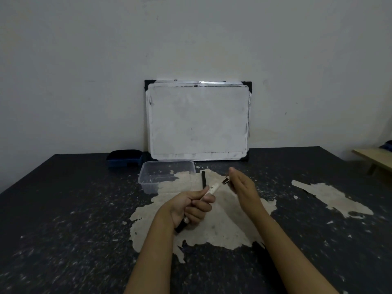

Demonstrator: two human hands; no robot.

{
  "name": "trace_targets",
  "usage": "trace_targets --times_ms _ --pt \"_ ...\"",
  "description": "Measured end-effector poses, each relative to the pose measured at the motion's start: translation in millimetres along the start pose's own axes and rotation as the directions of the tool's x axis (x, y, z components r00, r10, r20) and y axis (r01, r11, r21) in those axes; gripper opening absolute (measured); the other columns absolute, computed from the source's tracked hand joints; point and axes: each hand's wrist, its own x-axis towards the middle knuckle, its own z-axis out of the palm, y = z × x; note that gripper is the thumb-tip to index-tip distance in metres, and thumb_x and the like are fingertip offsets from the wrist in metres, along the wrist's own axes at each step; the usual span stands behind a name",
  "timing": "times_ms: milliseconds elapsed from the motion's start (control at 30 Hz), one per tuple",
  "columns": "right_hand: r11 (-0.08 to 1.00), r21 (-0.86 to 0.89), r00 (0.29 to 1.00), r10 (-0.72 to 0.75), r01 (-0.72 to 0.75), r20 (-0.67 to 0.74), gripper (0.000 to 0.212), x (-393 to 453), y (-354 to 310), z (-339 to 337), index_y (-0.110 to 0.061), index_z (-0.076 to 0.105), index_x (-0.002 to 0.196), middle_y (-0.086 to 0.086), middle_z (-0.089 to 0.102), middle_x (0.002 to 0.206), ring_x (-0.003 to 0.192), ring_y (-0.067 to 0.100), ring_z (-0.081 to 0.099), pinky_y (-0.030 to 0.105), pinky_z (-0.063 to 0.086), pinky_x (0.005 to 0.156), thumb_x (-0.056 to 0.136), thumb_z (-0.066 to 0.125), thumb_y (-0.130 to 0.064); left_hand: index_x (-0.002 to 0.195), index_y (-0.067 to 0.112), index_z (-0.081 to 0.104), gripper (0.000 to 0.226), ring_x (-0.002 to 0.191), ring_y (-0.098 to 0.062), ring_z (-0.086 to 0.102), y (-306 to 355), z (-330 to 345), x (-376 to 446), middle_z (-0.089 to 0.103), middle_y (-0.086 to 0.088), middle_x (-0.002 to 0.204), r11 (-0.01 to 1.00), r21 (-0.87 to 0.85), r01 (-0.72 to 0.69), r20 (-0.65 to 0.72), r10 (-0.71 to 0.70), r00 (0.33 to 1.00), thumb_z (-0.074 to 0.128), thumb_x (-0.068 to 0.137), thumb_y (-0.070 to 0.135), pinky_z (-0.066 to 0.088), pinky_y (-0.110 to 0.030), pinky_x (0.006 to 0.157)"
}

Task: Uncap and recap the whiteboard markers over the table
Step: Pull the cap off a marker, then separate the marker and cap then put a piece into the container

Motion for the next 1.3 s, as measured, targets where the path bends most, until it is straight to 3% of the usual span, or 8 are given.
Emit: trace_targets --times_ms 167,333,600,733,833,967,1100,1300 --pt "0.994 -0.093 0.997 0.060 -0.065 -0.054 0.039 1.2 11.7 -24.2 -0.009 0.050 0.072 0.008 0.045 0.067 0.058 0.009 0.041 0.027 0.035 0.061 0.104 0.045 -0.031 0.080 0.012 0.053 0.030 0.036 -0.003 0.030 -1.6 -1.1 0.2 0.038 0.006 0.054 0.966 0.124 -0.229 -0.148 0.246 0.958 0.057 0.094 0.039 0.028 -0.014 0.034" --pt "0.931 -0.332 0.988 0.148 -0.152 -0.037 0.027 2.7 29.7 -28.0 -0.013 0.065 0.090 -0.001 0.067 0.085 0.073 0.014 0.057 0.031 0.044 0.068 0.098 0.056 -0.037 0.090 0.013 0.064 0.031 0.062 -0.010 0.055 -12.8 13.0 26.7 0.056 0.001 0.072 0.848 0.254 -0.466 -0.420 0.530 0.736 0.053 0.096 0.041 0.052 -0.022 0.067" --pt "0.850 -0.463 0.963 0.172 -0.252 -0.209 0.009 -6.9 37.1 -23.5 -0.022 0.067 0.083 -0.002 0.067 0.076 0.071 0.013 0.065 0.031 0.056 0.065 0.079 0.075 -0.024 0.103 0.011 0.073 0.034 0.070 -0.015 0.049 -14.6 11.4 39.1 0.054 -0.004 0.081 0.720 0.375 -0.584 -0.503 0.687 0.524 0.060 0.093 0.041 0.041 -0.029 0.073" --pt "0.862 -0.441 0.961 0.169 -0.251 -0.218 0.016 -8.0 36.5 -24.2 -0.019 0.065 0.083 0.004 0.067 0.073 0.067 0.018 0.064 0.035 0.055 0.063 0.075 0.078 -0.026 0.103 0.022 0.079 0.038 0.105 -0.027 0.043 -12.2 9.2 39.6 0.054 -0.013 0.124 0.688 0.395 -0.609 -0.489 0.719 0.495 0.073 0.078 0.050 0.042 -0.038 0.085" --pt "0.852 -0.467 0.966 0.153 -0.235 -0.208 0.022 -8.2 33.2 -23.6 -0.018 0.065 0.088 0.003 0.065 0.074 0.066 0.016 0.062 0.034 0.054 0.062 0.074 0.079 -0.028 0.100 0.022 0.079 0.028 0.105 -0.026 0.048 -11.2 13.9 38.8 0.055 -0.012 0.127 0.690 0.364 -0.626 -0.501 0.711 0.493 0.066 0.084 0.041 0.051 -0.032 0.078" --pt "0.834 -0.515 0.972 0.094 -0.196 -0.218 0.022 -4.2 32.6 -24.3 -0.018 0.067 0.090 -0.001 0.064 0.083 0.077 0.010 0.061 0.028 0.052 0.068 0.078 0.078 -0.033 0.105 0.018 0.075 0.027 0.109 -0.027 0.055 -11.2 15.5 38.3 0.057 -0.012 0.122 0.701 0.321 -0.637 -0.517 0.693 0.502 0.068 0.083 0.032 0.046 -0.042 0.102" --pt "0.968 -0.220 0.987 0.096 -0.123 -0.131 0.020 -3.0 14.9 -22.2 -0.020 0.072 0.096 -0.004 0.071 0.086 0.076 0.003 0.065 0.016 0.048 0.066 0.089 0.070 -0.038 0.105 0.012 0.069 0.015 0.098 -0.024 0.066 -8.9 21.3 35.2 0.066 -0.008 0.105 0.661 0.227 -0.715 -0.511 0.706 0.490 0.062 0.093 0.015 0.062 -0.033 0.079" --pt "0.951 0.196 0.971 0.230 -0.237 0.061 0.020 -2.2 -1.7 -12.8 -0.010 0.073 0.107 0.008 0.074 0.081 0.057 0.006 0.056 0.020 0.046 0.053 0.088 0.071 -0.016 0.114 0.002 0.063 0.026 0.105 -0.027 0.070 -10.1 25.5 38.8 0.067 -0.020 0.121 0.632 0.195 -0.750 -0.514 0.717 0.470 0.065 0.090 0.010 0.061 -0.031 0.084"
